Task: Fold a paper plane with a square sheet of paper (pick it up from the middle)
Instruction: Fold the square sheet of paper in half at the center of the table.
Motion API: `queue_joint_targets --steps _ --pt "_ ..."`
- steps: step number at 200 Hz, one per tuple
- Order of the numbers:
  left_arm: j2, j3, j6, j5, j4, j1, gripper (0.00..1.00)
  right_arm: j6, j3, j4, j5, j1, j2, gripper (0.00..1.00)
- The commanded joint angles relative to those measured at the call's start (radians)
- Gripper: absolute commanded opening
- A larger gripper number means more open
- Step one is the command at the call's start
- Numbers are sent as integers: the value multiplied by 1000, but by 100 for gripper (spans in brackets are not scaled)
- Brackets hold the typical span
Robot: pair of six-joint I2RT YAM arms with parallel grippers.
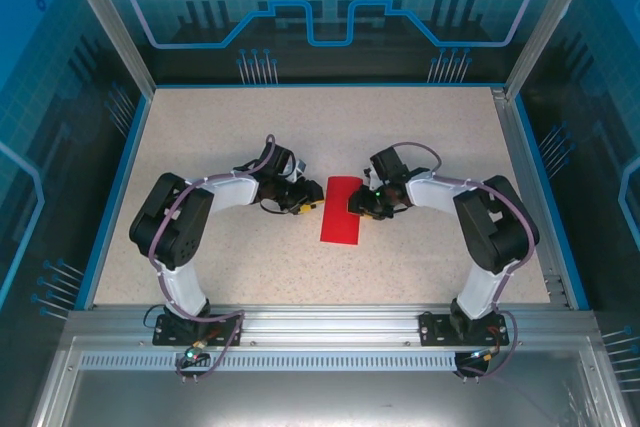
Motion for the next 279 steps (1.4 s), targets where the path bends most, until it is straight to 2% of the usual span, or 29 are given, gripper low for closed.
queue_joint_targets --steps 1,59,110,161,279 --pt "13 1 2 34 -4 -1 40 13 3 10 -18 5 29 36" --pt "34 20 7 54 -14 -3 43 8 -26 -2 6 0 31 36" --pt "46 33 9 47 -31 -6 43 7 10 9 -44 0 -56 39" --pt "53 35 4 45 -31 -7 44 24 36 26 -81 8 -24 38" --pt "80 50 0 74 -26 -26 50 7 -19 4 -21 -3 -16 37"
